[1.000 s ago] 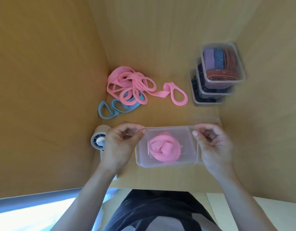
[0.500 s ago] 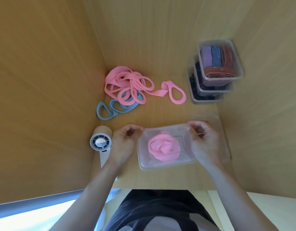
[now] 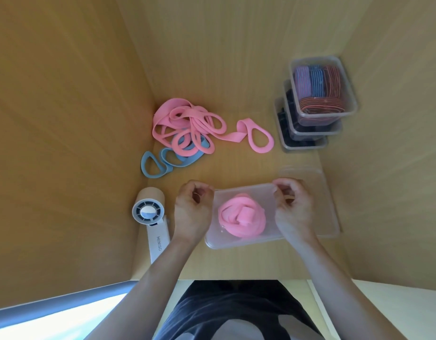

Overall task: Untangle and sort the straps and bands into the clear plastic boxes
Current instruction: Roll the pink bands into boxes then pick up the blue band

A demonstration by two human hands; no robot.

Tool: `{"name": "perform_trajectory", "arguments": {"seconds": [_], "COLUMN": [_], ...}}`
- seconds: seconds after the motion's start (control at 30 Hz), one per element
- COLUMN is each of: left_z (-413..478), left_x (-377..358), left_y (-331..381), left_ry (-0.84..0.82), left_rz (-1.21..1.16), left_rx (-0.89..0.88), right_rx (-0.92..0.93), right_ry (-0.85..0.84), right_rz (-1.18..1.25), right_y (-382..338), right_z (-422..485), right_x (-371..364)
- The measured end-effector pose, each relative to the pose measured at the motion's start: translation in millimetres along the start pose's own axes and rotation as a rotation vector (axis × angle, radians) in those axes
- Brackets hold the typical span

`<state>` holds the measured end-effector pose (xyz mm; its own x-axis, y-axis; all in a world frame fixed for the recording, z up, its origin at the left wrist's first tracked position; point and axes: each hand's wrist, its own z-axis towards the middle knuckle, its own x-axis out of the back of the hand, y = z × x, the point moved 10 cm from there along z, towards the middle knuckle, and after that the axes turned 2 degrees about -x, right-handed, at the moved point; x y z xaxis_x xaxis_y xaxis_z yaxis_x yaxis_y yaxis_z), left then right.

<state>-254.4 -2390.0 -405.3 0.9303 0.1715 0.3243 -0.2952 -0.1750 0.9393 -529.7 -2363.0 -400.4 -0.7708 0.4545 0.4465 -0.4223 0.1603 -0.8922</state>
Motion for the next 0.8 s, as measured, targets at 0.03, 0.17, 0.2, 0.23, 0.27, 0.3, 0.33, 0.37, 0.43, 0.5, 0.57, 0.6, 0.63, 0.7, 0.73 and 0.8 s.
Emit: {"name": "perform_trajectory", "arguments": {"seconds": [0.03,0.17,0.2,0.23,0.27,0.3,0.33,0.37,0.43,0.5,0.57,0.6,0.63,0.7,0.73,0.8], "left_z": [0,2,3,3,3,3,4,5,7,11,14,14,14,13,11,7], "left_x": [-1,-4,-4,-5,-6,-7,-8,-8,-10,-13,-15,-15,-16,-17,-17,-14], "left_y": [-1,-5,-5,-4,-2,0,3,5,7,5,2,1,1,3,5,18], "left_ry": [0.001,-0.014,-0.022,-0.032,-0.041,-0.049,-0.057,-0.064,-0.084,-0.114,-0.135,-0.141,-0.144,-0.150,-0.145,-0.104], "left_rz": [0.002,0.006,0.020,0.046,0.076,0.100,0.115,0.123,0.133,0.139,0.139,0.136,0.137,0.162,0.181,0.255], "left_rx": [-0.004,-0.030,-0.051,-0.084,-0.122,-0.155,-0.180,-0.199,-0.223,-0.203,-0.181,-0.177,-0.178,-0.196,-0.221,-0.344], "right_rx": [0.008,0.044,0.050,0.057,0.065,0.074,0.084,0.091,0.090,0.083,0.083,0.084,0.086,0.090,0.094,0.097], "right_ry": [-0.003,-0.012,-0.014,-0.014,-0.012,-0.008,-0.004,-0.003,-0.015,-0.028,-0.032,-0.033,-0.038,-0.053,-0.059,-0.068], "right_rz": [-0.005,-0.032,-0.032,-0.033,-0.038,-0.043,-0.051,-0.060,-0.070,-0.073,-0.077,-0.079,-0.081,-0.088,-0.095,-0.116], "right_y": [-1,-7,-8,-9,-9,-10,-10,-11,-10,-9,-8,-8,-7,-7,-7,-8], "right_z": [0,-2,-3,-3,-3,-4,-5,-5,-5,-6,-6,-6,-6,-6,-5,-3], "right_x": [-1,-2,-2,-2,-3,-3,-3,-3,-4,-4,-4,-5,-5,-6,-7,-9]}}
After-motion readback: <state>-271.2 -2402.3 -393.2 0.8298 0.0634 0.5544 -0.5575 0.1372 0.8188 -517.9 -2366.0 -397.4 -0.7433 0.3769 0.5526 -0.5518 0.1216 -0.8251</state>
